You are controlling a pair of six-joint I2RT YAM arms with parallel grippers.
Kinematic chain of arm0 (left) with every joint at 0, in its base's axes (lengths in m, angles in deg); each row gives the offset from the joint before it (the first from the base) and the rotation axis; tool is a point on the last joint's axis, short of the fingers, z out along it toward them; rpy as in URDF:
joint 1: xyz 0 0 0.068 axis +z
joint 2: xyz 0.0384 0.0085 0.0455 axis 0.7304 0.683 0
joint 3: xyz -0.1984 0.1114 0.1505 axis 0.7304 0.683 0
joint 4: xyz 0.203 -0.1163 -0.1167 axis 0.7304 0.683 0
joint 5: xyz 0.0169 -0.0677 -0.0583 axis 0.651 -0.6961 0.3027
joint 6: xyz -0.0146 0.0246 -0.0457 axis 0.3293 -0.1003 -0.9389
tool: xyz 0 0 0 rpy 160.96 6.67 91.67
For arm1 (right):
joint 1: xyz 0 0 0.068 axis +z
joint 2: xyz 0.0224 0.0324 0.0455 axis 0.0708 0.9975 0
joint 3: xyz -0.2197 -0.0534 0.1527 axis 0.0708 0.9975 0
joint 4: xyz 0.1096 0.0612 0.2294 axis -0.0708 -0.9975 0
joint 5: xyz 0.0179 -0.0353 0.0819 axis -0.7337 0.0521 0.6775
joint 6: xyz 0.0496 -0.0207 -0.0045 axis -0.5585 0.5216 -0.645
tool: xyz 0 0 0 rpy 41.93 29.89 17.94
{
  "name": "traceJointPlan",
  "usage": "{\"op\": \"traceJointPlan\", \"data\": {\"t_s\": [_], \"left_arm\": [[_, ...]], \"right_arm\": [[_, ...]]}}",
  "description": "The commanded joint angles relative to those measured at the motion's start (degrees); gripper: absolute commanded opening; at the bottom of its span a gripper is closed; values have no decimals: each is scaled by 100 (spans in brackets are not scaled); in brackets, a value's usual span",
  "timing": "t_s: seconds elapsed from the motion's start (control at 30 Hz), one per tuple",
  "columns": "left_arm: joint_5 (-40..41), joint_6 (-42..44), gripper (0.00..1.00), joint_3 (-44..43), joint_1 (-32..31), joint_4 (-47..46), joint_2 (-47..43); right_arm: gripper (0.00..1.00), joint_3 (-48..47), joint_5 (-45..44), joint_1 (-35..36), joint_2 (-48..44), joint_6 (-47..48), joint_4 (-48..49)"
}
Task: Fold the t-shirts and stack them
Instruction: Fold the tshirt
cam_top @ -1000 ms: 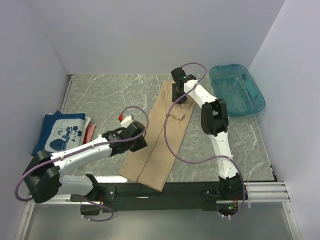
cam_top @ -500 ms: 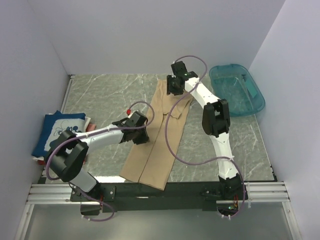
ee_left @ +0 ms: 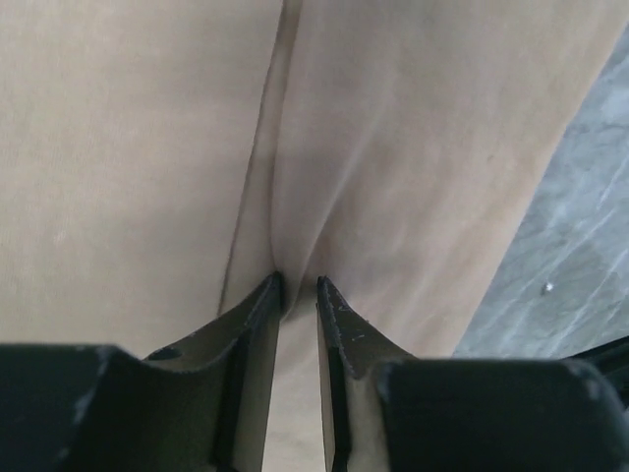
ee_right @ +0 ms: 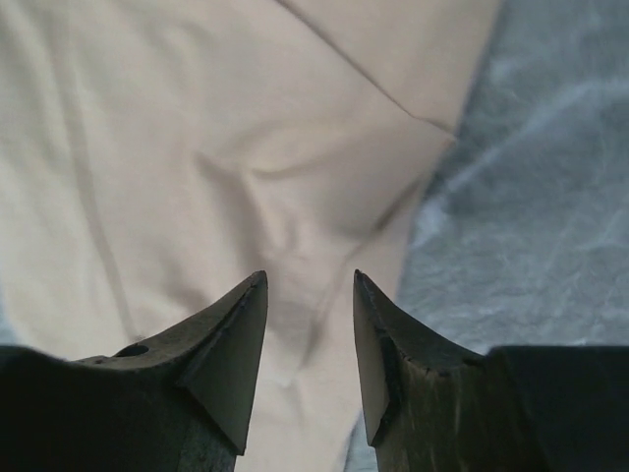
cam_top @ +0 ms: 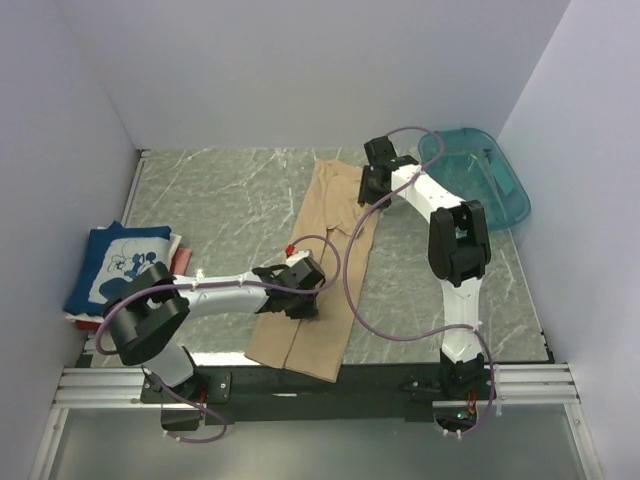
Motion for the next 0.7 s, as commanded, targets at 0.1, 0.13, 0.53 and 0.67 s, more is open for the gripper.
{"op": "traceJointPlan", "data": {"t_s": [0.1, 0.13, 0.53, 0.67], "left_arm": [[112, -495, 28, -388, -472, -110, 628], [94, -513, 28, -423, -498, -136, 672], [-300, -329, 28, -1214, -227, -303, 1340], [-424, -162, 28, -1460, 90, -321, 1472]], "right_arm": [[46, 254, -183, -290, 55, -218, 139], [45, 245, -192, -316, 116, -227, 122], [39, -1342, 159, -624, 1354, -130, -413], [33, -2188, 370, -633, 1856, -174, -731]]}}
